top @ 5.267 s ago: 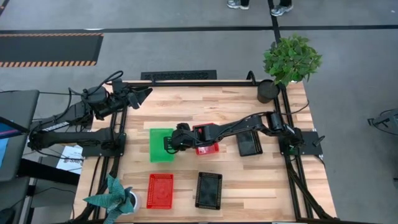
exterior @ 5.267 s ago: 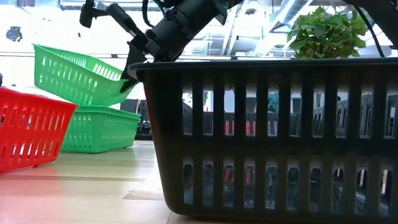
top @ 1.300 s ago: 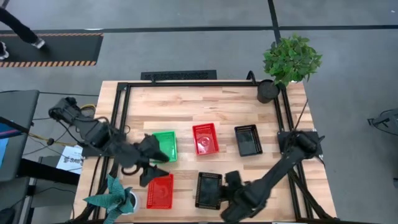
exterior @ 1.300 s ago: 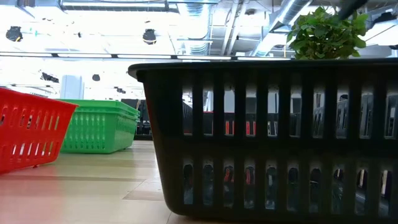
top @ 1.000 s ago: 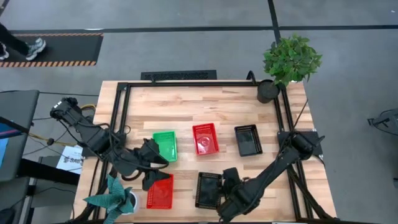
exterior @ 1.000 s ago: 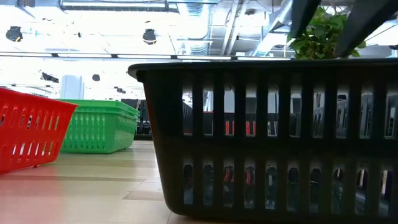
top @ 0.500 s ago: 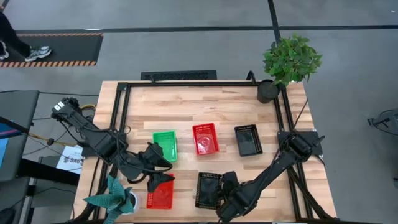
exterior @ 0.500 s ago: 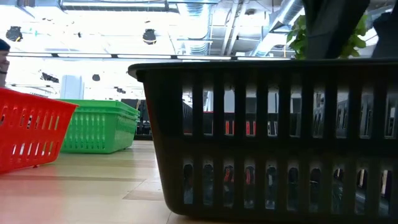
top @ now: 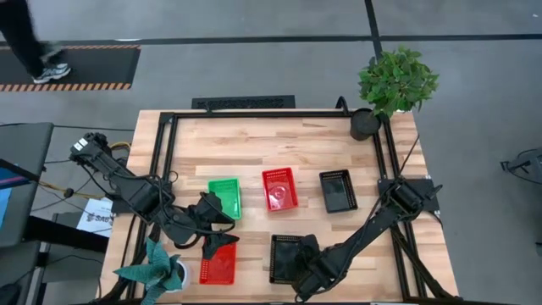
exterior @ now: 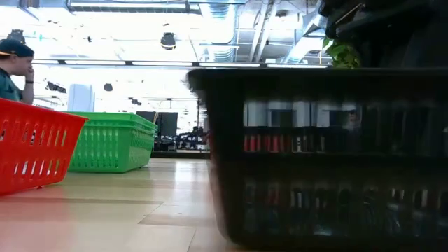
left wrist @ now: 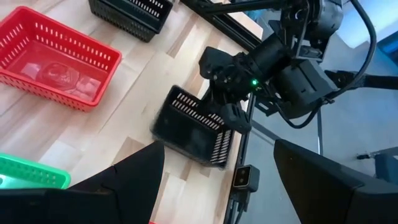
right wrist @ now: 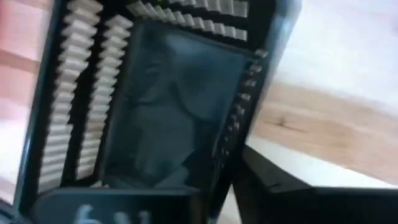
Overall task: Stack baskets by color
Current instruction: Stack the bottom black bin on top of the top black bin
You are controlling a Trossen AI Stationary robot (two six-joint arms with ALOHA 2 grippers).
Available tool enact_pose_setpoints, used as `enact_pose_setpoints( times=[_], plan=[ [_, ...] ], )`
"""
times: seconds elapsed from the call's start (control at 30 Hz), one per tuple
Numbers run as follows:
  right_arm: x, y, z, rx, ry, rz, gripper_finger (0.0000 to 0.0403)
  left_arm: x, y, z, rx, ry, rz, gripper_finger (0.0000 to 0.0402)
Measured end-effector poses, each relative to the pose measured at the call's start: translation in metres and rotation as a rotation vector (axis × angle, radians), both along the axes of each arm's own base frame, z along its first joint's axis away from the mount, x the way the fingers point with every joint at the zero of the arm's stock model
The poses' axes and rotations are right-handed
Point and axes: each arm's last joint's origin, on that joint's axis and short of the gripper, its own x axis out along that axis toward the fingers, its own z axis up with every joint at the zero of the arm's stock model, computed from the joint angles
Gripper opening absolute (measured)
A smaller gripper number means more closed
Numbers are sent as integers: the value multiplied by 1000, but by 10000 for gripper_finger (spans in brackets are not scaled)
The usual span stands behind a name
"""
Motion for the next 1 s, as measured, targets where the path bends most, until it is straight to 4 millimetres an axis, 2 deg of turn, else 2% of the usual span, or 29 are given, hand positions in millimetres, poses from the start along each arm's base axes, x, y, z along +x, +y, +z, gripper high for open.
enact_pose_setpoints(
  times=[0.13, 0.23, 0.33, 0.43, 0.57, 0.8, 0.9, 1.0],
  plan=[
    [4, -5, 2, -7, -3, 17, 16, 0, 0, 0, 7, -1, -4, 290],
    [5, -8, 8, -21, 5, 38, 13, 0, 0, 0, 6, -1, -3, 290],
    [4, -11, 28, -32, 2, 100, 8, 0, 0, 2, -11, -14, -1, 290],
    [-4, -23, 55, -51, -1, 137, 9, -4, 4, 9, -22, -35, 4, 290],
    [-25, -48, 96, -158, 12, 157, 5, -9, 14, 23, -37, -85, 11, 290],
    [-83, -113, 168, -328, 99, 102, 5, -27, 35, 47, -39, -197, 3, 290],
    [-98, -135, 186, -329, 40, 99, 7, -40, 48, 59, -18, -260, 38, 290],
    [-111, -151, 195, -311, 6, 80, 9, -54, 62, 76, 1, -375, 102, 290]
  ],
)
